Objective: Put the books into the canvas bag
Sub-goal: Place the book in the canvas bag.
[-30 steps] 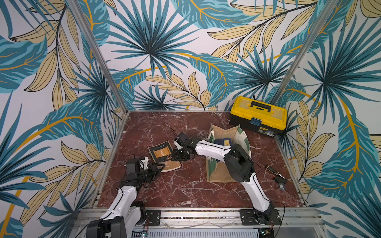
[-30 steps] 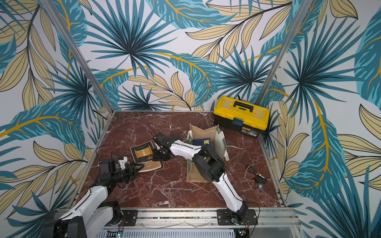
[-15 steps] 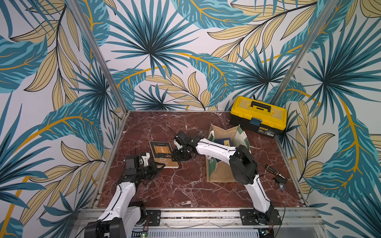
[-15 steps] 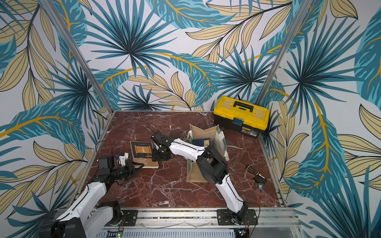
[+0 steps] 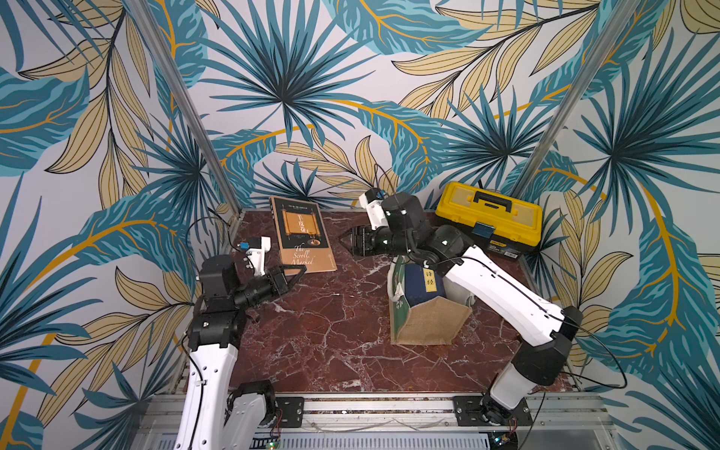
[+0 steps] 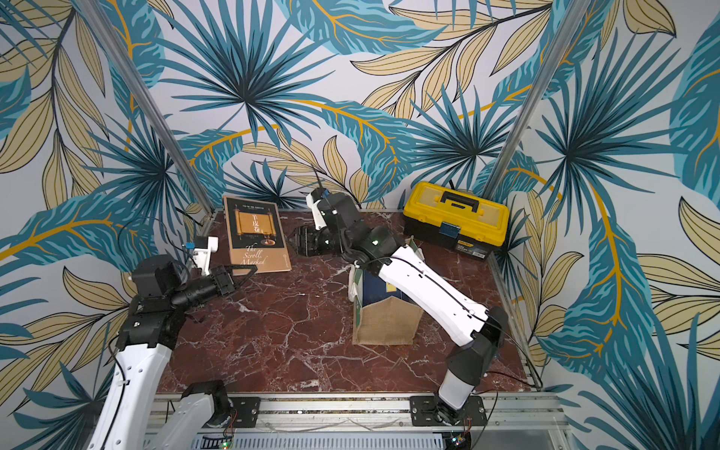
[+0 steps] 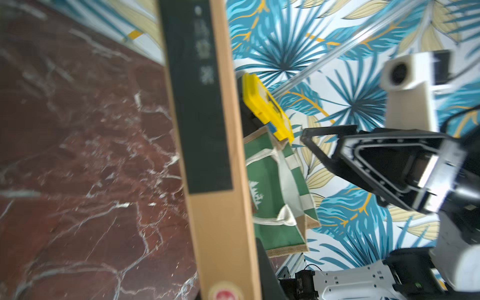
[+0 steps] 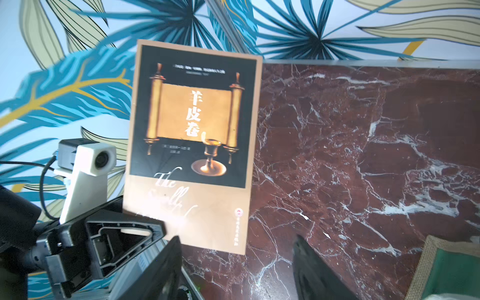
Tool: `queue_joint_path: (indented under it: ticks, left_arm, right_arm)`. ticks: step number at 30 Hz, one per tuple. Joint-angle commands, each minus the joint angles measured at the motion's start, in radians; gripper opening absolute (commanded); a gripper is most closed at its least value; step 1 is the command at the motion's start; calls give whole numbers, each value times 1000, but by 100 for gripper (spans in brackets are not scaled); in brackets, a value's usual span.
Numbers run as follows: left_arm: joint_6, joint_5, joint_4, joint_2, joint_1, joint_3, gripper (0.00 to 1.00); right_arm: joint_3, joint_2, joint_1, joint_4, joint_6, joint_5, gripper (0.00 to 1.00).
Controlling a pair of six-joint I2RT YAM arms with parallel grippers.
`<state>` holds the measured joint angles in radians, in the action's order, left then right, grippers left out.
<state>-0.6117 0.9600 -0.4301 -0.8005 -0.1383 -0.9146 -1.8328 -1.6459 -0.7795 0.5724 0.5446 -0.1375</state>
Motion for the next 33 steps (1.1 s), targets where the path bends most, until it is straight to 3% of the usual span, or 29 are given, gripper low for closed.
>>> queue_joint_path:
  ticks: [1, 5, 10, 17, 19, 22, 23, 25, 27, 28, 31, 33]
  left_arm:
    - [33, 151, 164, 9, 3, -101, 0]
    - [-19, 220, 250, -9, 55, -142, 0]
    - [-48, 223, 298, -3, 151, -172, 0]
    - [-135, 237, 342, -6, 164, -163, 0]
    - [-145, 235, 342, -2, 165, -154, 0]
    - [-161, 230, 342, -2, 164, -137, 0]
    - [-167, 227, 343, -2, 166, -132, 0]
    - [-184, 224, 342, -5, 167, -120, 0]
    - [-201, 223, 342, -11, 177, -108, 0]
    - [-204, 222, 342, -14, 186, -103, 0]
    - [-212, 188, 341, -13, 228, -84, 13]
    - [-215, 159, 341, -10, 255, -72, 30]
  right_arm:
    - [88, 47, 32, -141, 68, -119, 68]
    - [109, 89, 62, -226, 121, -220, 69]
    - [105, 74, 102, -333, 229, -362, 70]
    - [160, 75, 116, -572, 386, -499, 70]
    - [204, 91, 120, -654, 435, -513, 64]
    - [256, 119, 128, -714, 471, -506, 48]
    - [265, 128, 129, -712, 470, -501, 40]
    - [278, 150, 132, -702, 458, -491, 15]
    - [283, 172, 132, -665, 432, -476, 0]
    - [283, 186, 135, -641, 414, -465, 0]
    - [292, 235, 142, -536, 343, -420, 0]
    - [299, 277, 151, -442, 283, -376, 0]
